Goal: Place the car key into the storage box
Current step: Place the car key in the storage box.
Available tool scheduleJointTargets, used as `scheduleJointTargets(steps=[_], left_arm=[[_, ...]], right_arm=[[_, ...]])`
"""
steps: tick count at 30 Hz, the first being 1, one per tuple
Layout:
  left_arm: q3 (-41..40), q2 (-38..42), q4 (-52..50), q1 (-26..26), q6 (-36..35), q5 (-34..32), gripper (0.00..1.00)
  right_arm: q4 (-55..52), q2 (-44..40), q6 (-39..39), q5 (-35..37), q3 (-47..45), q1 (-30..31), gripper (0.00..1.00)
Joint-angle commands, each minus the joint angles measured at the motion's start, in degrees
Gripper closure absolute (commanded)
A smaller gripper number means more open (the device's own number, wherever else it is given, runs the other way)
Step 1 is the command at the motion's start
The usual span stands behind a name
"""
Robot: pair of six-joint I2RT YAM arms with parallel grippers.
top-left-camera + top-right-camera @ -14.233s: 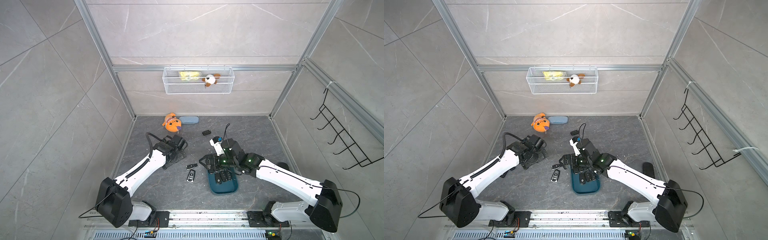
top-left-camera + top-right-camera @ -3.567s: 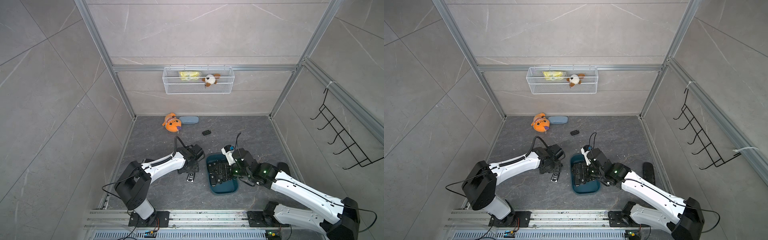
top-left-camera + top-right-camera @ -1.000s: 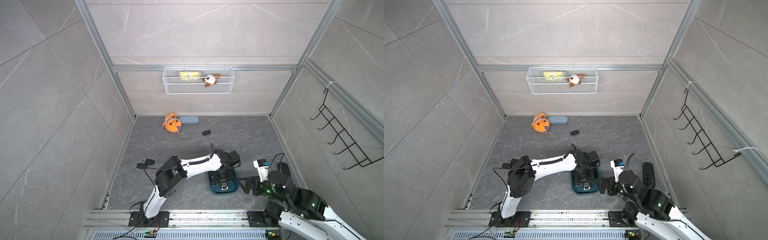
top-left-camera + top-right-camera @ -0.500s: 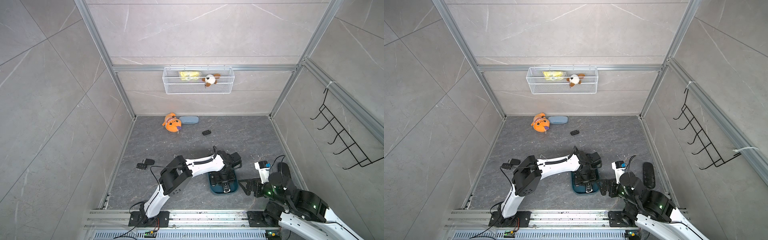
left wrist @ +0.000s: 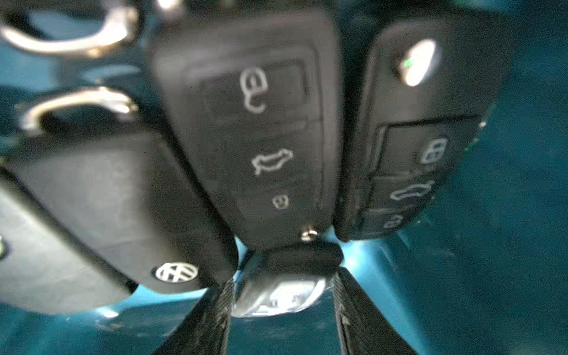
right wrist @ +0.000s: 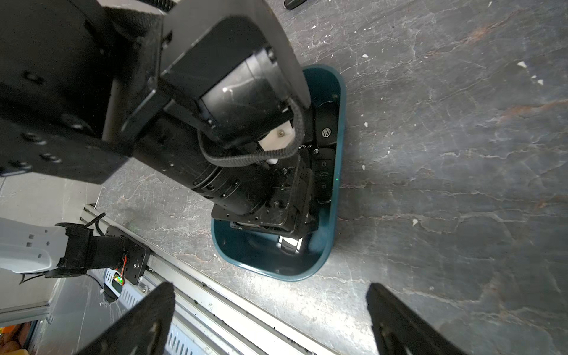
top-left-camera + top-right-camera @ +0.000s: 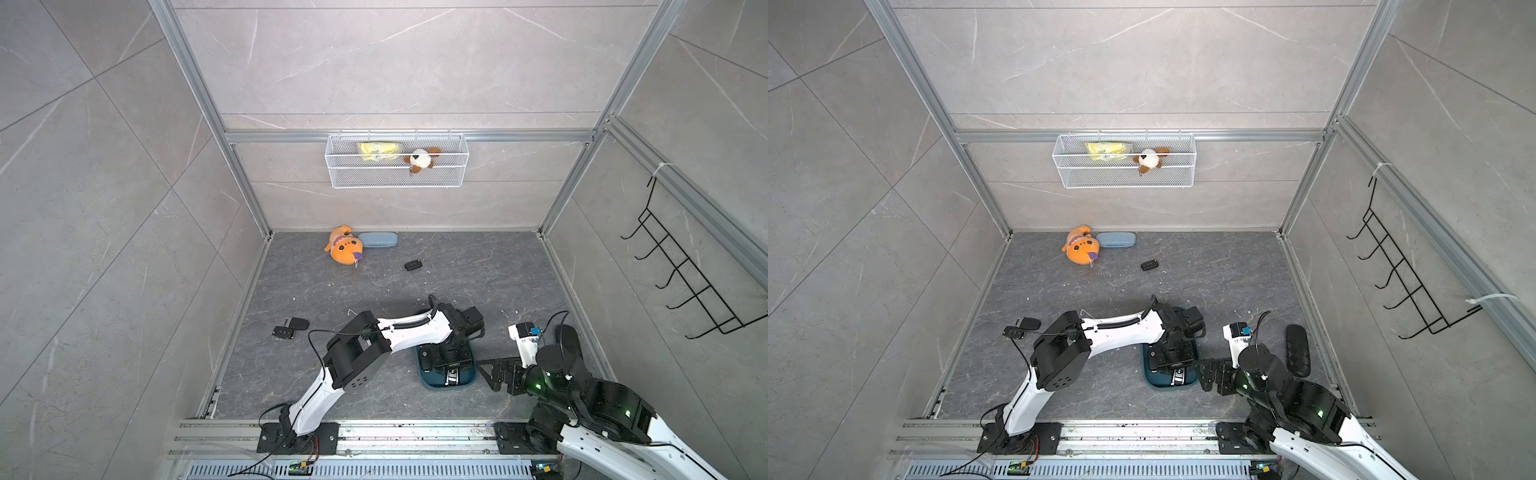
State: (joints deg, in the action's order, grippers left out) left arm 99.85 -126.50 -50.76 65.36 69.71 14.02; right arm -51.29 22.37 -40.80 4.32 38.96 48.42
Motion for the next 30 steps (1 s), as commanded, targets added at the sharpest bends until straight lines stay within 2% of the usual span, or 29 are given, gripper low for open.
scheduleJointTargets(steps=[1,11,20,25,30], left_arm=[[1.21,0.71,-1.41,-0.03,0.25,0.30,0.44],[1.65,5.52,-2.87,-0.23,-0.14,-4.42,0.44],[0.82,12.78,-6.95,-1.72,-2.88,-12.99,0.41],[-2.97,18.60,-7.30,-3.99,-5.35,-18.64,0.31],[-9.28,25.27,-7.16,-8.16,-6.76,-22.65,0.07]], right_arm=[[-0.80,-0.31,-0.76,0.21,-0.47,0.36,0.01],[0.38,1.52,0.71,-0.19,0.70,0.36,0.01],[5.10,8.12,2.89,-0.84,3.32,0.35,0.00],[8.92,14.37,4.48,-1.69,5.52,0.36,0.01],[12.35,21.53,5.63,-2.46,7.51,0.31,0.01]])
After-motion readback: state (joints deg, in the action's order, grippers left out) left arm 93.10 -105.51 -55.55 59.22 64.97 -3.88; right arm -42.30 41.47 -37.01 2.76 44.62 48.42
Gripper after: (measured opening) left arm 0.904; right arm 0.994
